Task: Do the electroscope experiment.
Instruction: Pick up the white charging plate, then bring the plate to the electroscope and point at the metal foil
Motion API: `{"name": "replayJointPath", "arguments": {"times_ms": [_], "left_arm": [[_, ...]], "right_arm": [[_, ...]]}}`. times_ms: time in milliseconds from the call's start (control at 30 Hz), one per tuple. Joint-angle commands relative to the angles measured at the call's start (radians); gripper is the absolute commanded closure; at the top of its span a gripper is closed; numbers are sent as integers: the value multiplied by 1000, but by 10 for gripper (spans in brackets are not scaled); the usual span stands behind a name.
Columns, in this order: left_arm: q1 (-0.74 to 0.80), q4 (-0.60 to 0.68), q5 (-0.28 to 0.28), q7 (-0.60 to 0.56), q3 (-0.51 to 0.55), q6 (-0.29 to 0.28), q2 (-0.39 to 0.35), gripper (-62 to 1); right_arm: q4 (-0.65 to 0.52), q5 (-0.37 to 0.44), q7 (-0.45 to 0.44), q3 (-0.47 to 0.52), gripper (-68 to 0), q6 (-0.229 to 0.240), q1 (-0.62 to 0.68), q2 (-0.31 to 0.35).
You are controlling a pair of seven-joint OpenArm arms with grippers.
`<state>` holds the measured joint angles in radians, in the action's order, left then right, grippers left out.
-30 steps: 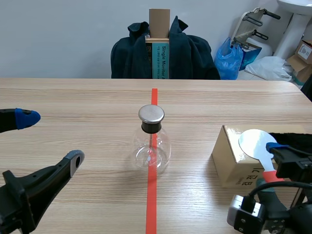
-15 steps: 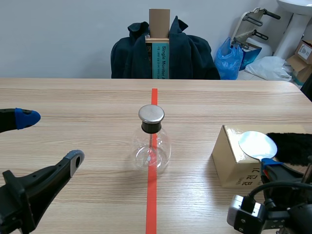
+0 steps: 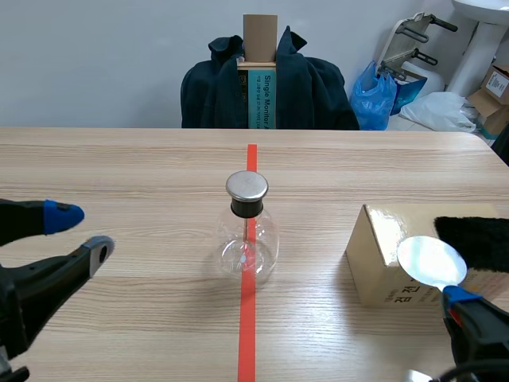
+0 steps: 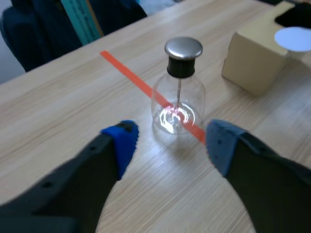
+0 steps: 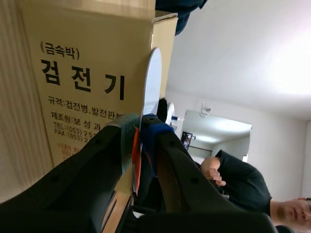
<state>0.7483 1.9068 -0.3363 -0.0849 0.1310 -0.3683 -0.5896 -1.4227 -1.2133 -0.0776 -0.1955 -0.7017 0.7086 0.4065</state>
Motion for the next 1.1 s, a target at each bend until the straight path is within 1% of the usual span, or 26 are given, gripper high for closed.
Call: {"name": "replayJointPath", "arguments": {"times_ms": [0, 33, 67, 167, 233, 333, 433, 600, 700, 800, 867, 1067], "left_arm": [[-3, 18, -7, -17, -7, 0, -39, -208], [-3, 18, -8, -17, -7, 0, -58, -176], [-3, 18, -8, -14, -7, -1, -76, -143], [-8, 13, -12, -16, -7, -2, -125, -27], [-32, -11, -38, -17, -8, -29, -144, -27], [-97, -84, -72, -39, -18, -77, -148, -27], [-194, -190, -71, -80, -66, -104, -148, -28], [-356, -377, -71, -140, -174, -161, -144, -31], [-442, -488, -58, -188, -245, -183, -133, -32], [-522, -586, -34, -236, -317, -195, -109, -32], [-575, -639, -18, -245, -363, -204, -88, -32], [-691, -764, 79, -298, -494, -208, -6, -32]], "right_arm": [[-38, 27, -22, 30, -8, -42, 26, 23], [-47, 45, -40, 41, -8, -72, 40, 29], [-56, 68, -58, 52, -8, -81, 52, 35], [-93, 125, -99, 92, -8, -81, 74, 53], [-119, 158, -119, 121, -8, -81, 76, 60], [-169, 209, -158, 169, -8, -81, 75, 69], [-235, 259, -197, 212, -8, -81, 66, 73], [-332, 310, -225, 246, -8, -81, 20, 73], [-376, 332, -244, 258, -8, -81, -11, 72], [-416, 332, -248, 269, -8, -81, -40, 72], [-445, 332, -247, 278, -8, -81, -60, 72], [-526, 375, -247, 304, -8, -81, -126, 72]]}}
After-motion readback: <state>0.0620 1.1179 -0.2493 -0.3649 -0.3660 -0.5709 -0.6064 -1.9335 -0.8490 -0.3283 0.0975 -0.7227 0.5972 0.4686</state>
